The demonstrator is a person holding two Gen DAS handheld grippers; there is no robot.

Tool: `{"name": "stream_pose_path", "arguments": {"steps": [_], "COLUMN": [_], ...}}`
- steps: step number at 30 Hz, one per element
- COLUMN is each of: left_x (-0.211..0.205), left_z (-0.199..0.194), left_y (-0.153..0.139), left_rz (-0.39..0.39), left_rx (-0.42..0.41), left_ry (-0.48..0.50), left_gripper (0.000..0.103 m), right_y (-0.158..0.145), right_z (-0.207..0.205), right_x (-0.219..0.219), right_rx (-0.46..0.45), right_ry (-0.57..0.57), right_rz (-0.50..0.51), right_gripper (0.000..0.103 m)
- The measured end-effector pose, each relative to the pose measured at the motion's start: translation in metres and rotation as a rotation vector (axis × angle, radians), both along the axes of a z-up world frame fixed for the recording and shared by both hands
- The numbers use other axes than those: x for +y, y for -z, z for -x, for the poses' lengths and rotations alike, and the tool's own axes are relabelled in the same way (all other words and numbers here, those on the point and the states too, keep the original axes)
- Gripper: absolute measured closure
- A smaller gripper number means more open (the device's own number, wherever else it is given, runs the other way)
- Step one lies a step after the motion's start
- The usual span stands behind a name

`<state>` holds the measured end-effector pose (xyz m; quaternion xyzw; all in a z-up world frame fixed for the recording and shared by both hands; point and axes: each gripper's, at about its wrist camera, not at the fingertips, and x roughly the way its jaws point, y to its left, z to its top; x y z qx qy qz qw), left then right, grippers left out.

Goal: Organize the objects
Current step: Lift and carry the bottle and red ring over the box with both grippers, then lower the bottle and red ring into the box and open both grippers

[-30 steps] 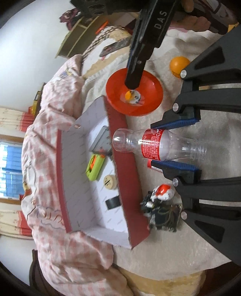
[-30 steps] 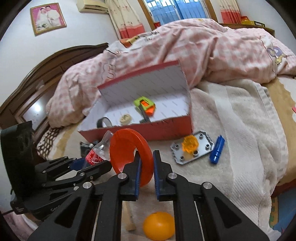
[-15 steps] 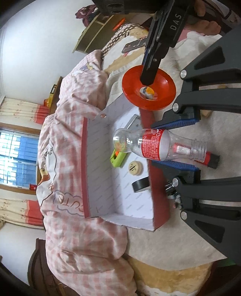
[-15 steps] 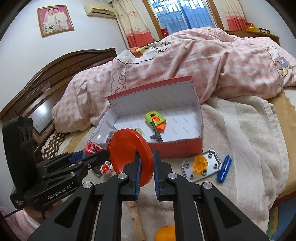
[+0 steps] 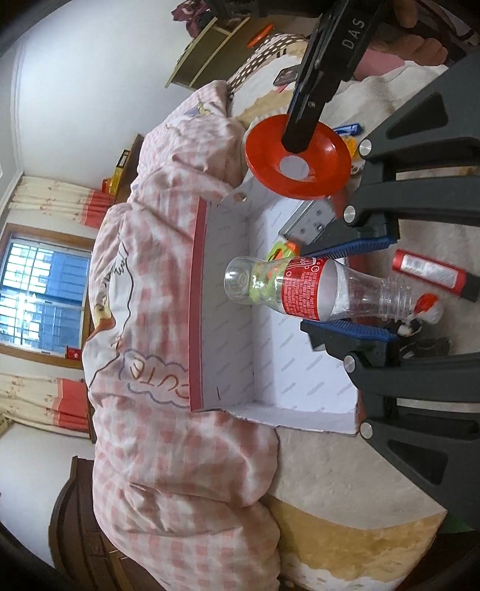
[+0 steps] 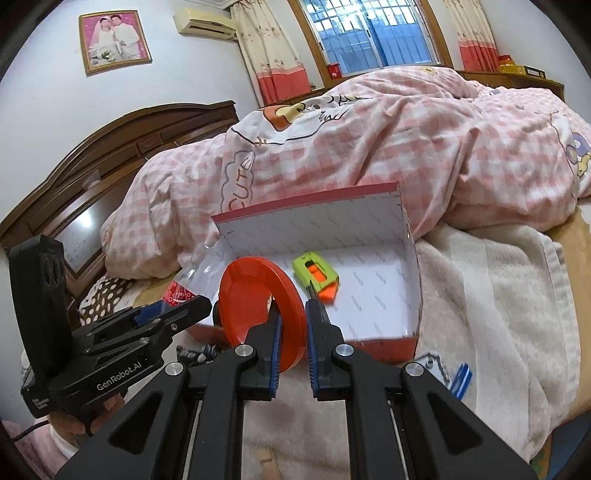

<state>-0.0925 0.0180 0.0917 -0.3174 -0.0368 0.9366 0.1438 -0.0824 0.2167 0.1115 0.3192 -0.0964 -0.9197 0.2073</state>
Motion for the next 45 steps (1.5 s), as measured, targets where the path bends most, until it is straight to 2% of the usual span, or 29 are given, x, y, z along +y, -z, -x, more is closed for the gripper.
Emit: {"name": "stream_pose_path", "arguments": {"steps": [24,44,45], "left_x": [-0.006,-0.003,-0.003], "left_z": [0.056,0.067,0.067], "left_y": [0.025,0.034,0.034], "left_rz": [0.026,0.052,0.051], "left_rx": [-0.053,-0.071,-0.072], "left_ry": [-0.054,-0.058,-0.058], "left_gripper": [0.072,0.072,0.072], "right_y": [0.03,0.036,0.036], "right_z": [0.068,0.08,0.079], "right_x": [-0.001,0.008,0.008], "right_rx": [-0.079,-0.093,-0.094], "right_ry": [0.059,0.096,0.091], "right_rz": [-0.02,0.015,0.022], "right_gripper": [0.09,0.09,0.087]}}
